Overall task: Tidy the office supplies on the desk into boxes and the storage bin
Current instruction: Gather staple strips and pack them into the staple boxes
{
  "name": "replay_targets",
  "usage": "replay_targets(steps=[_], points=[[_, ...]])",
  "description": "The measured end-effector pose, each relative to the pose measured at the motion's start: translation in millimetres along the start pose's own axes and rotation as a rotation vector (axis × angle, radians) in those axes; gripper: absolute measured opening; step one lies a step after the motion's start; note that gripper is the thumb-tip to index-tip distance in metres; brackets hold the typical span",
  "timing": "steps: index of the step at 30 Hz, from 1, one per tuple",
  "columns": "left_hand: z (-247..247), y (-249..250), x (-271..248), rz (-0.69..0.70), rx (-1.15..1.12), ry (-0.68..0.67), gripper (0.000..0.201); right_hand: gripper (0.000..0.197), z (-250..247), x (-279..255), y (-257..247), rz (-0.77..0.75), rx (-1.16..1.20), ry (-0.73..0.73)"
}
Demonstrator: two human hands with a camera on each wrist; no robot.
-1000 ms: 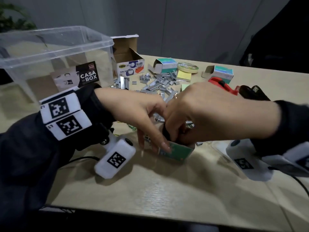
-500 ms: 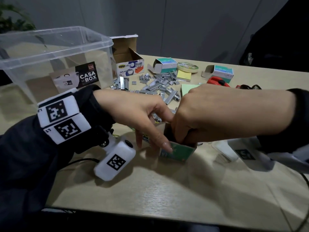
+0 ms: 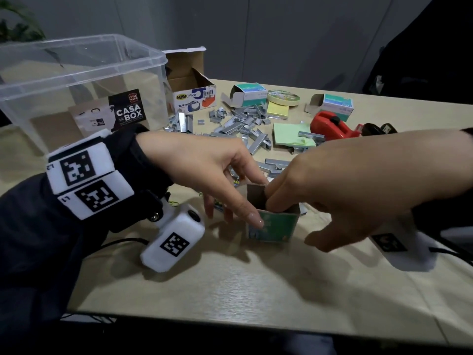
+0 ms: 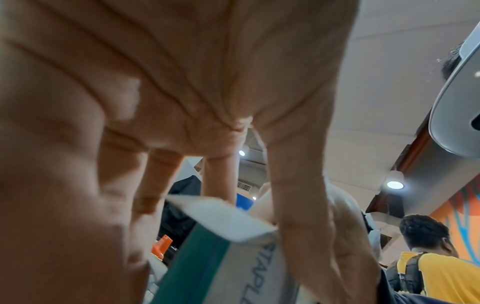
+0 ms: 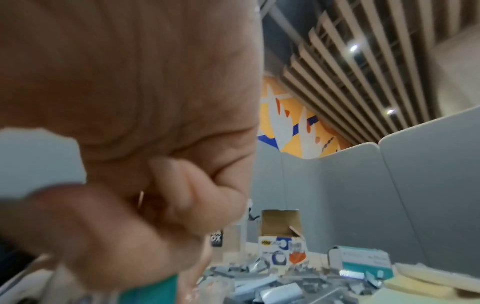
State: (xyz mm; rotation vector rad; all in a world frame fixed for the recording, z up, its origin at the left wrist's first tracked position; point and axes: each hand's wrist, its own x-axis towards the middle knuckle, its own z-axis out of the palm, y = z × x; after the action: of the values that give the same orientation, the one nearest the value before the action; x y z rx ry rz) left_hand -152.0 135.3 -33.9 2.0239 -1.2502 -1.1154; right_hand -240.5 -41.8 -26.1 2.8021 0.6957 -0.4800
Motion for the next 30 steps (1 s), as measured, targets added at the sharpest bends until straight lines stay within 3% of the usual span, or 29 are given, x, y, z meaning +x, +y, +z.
replay_targets(steps=[2, 4, 6, 8, 11, 18, 20, 22, 26, 30], points=[[0.6, -1.4, 0.2, 0.001, -0.002, 0.015, 0.021, 0.057, 7.1, -1.7, 4.8, -0.059, 0.086, 0.162], [2.0, -1.5, 0.3, 0.006, -0.006, 0.032, 0.019, 0.039, 5.7, -5.2, 8.6, -0.153, 0.257, 0.233], [3.2, -1.0, 0.7, 0.015, 0.003, 0.053, 0.021, 0.019, -3.9, -9.0, 18.6, -0.296, 0.313, 0.197], [4.2, 0.2, 1.1, 0.018, 0.009, 0.078, 0.023, 0.014, -13.0, -13.9, 25.8, -0.393, 0.396, 0.175], [5.1, 3.5, 0.1, 0.03, 0.025, 0.134, 0.025, 0.013, -16.0, -19.4, 40.5, -0.371, 0.607, 0.142], [9.5, 11.5, -2.5, 0.083, 0.173, 0.218, 0.024, 0.01, -15.6, -9.5, 66.0, -0.356, 0.81, -0.014], [10.3, 13.6, -3.5, 0.079, 0.177, 0.22, 0.026, 0.013, -19.6, -4.2, 74.1, -0.298, 0.834, -0.1], [10.7, 13.7, -4.0, 0.074, 0.187, 0.223, 0.03, 0.013, -24.4, 4.9, 82.1, -0.144, 0.804, -0.115], [10.8, 12.7, -3.3, 0.105, 0.253, 0.267, 0.045, 0.01, -18.1, 40.8, 87.9, 0.124, 0.425, 0.038], [12.4, 15.3, -4.9, 0.099, 0.271, 0.274, 0.038, 0.019, -2.4, 71.2, 79.3, 0.25, 0.159, -0.011]])
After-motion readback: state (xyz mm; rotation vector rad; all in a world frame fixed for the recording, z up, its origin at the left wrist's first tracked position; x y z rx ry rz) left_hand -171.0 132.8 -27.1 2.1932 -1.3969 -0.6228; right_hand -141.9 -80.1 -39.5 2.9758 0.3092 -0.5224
